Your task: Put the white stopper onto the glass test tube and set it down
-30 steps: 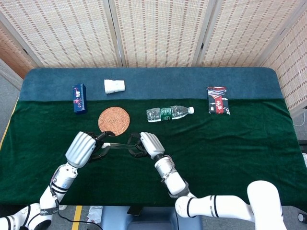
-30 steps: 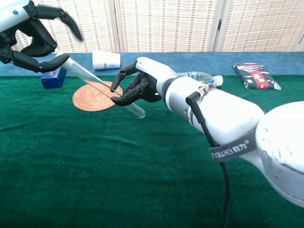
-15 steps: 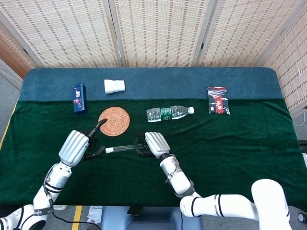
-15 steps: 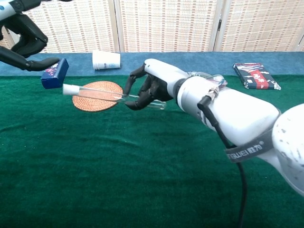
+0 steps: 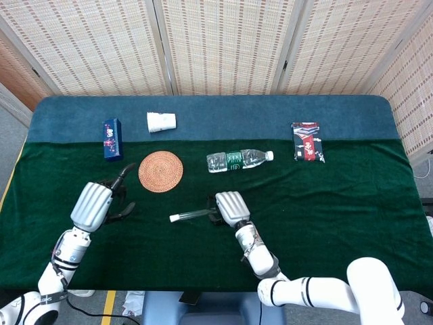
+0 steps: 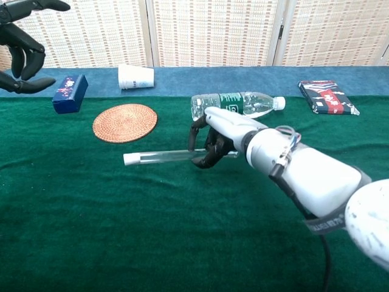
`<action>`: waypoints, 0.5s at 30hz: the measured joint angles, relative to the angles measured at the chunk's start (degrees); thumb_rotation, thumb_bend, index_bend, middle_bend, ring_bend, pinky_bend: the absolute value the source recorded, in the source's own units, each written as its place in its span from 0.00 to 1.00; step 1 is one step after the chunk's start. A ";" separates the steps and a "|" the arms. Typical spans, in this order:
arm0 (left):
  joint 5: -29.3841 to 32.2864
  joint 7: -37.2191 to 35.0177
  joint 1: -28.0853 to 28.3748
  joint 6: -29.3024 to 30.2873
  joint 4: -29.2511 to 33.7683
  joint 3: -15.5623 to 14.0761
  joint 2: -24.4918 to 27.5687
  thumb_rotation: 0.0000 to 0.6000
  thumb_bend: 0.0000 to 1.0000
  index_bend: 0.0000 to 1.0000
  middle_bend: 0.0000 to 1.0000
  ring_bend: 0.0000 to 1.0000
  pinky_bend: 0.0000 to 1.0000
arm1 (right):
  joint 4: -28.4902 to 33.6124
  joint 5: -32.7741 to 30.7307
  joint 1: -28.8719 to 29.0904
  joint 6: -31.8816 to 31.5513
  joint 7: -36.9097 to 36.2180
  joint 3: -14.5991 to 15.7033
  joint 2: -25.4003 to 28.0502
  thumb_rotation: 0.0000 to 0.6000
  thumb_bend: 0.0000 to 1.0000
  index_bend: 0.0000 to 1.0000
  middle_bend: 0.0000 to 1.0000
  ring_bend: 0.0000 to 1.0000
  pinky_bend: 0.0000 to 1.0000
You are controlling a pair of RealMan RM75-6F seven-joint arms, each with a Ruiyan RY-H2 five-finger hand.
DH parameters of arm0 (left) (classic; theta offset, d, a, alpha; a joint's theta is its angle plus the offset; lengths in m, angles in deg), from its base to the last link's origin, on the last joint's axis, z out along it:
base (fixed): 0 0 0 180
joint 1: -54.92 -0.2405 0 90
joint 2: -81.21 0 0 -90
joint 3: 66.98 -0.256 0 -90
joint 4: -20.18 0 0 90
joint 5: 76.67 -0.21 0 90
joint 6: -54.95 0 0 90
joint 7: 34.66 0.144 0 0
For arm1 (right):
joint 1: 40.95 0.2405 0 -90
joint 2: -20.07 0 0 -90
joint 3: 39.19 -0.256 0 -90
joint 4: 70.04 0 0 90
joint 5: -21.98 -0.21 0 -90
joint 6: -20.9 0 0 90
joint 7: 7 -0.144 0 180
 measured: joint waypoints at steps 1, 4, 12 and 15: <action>0.06 -0.01 -0.06 -0.04 -0.01 -0.03 0.03 1.00 0.36 0.04 0.76 0.58 0.63 | -0.75 0.18 -0.06 0.12 0.05 0.16 -0.48 1.00 0.49 0.85 1.00 1.00 1.00; 0.21 -0.09 -0.24 -0.04 -0.16 -0.02 0.11 1.00 0.36 0.03 0.76 0.57 0.62 | -2.77 0.84 -0.25 0.41 0.45 0.51 -1.89 1.00 0.49 0.75 1.00 1.00 1.00; 0.71 -0.47 -0.53 -0.20 -0.61 0.11 0.23 1.00 0.36 0.02 0.75 0.56 0.62 | -4.01 1.81 -1.08 1.13 1.60 0.45 -2.78 1.00 0.49 0.53 1.00 1.00 1.00; 0.83 -0.41 -0.55 -0.39 -0.68 0.11 0.23 1.00 0.36 0.02 0.75 0.56 0.62 | -3.60 1.80 -1.31 1.58 2.07 0.41 -2.57 1.00 0.49 0.46 1.00 1.00 1.00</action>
